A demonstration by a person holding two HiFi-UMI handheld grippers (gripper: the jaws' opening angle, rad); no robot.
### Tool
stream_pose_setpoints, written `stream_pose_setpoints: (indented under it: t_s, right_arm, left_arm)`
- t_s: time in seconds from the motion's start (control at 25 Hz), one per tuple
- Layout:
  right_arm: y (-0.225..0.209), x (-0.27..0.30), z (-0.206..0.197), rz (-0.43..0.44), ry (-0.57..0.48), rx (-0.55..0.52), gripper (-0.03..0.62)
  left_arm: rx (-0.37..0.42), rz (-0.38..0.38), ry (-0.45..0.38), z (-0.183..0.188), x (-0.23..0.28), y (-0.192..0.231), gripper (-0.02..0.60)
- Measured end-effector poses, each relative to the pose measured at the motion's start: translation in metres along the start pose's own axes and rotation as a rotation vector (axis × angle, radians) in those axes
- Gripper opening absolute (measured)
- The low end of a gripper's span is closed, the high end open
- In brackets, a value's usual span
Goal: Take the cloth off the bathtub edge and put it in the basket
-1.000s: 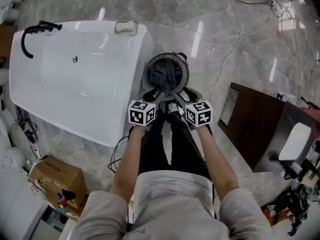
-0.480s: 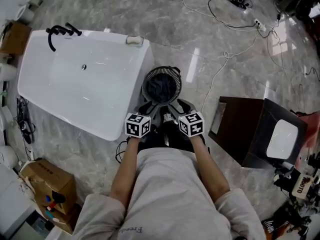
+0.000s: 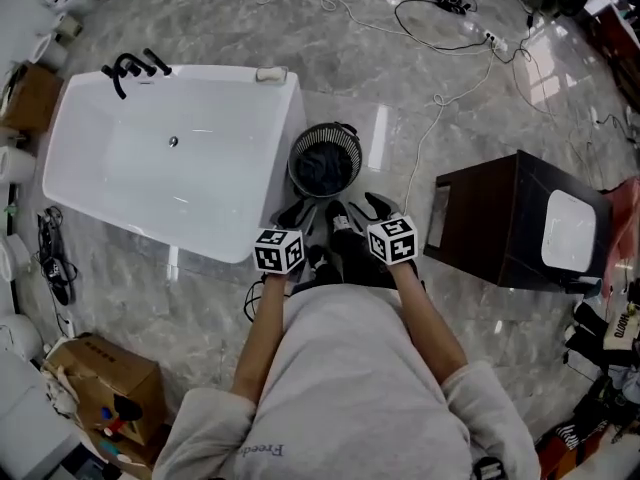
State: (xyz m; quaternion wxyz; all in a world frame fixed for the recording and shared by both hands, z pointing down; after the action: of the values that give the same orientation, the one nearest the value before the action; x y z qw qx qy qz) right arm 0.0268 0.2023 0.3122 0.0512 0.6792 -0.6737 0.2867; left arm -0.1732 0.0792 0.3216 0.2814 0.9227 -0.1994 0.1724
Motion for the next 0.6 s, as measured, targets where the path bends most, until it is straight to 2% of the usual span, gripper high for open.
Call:
stream_pose_setpoints:
  t_s: [0.2, 0.48, 0.6]
  right_arm:
    - [0.034, -0.027, -0.019, -0.010, -0.058, -0.022, 0.183]
    - [0.055, -0.043, -0.042, 0.010, -0.065, -0.065, 0.177]
    - [0.055, -0.048, -0.044, -0.012, -0.070, -0.053, 0.124]
  left_arm:
    - [0.022, 0.005, -0.021, -0.020, -0.032, -0.011, 0.156]
    - [0.059, 0.014, -0.051, -0.032, -0.053, -0.015, 0.156]
    - [0.056, 0.038, -0.071, -0.030, -0.062, -0.013, 0.155]
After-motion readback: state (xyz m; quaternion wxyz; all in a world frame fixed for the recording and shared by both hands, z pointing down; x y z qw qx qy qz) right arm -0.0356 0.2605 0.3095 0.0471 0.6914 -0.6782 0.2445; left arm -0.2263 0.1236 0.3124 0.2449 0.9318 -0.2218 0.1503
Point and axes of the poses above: the fingertips, and each gripper's own axes: x forward along the fingers, y to its left, z out of its top, the point moved 10 cm from there along -x, backward along the fingers, and after that the axes turned 10 degrees about -y, right-handed, at the moved point
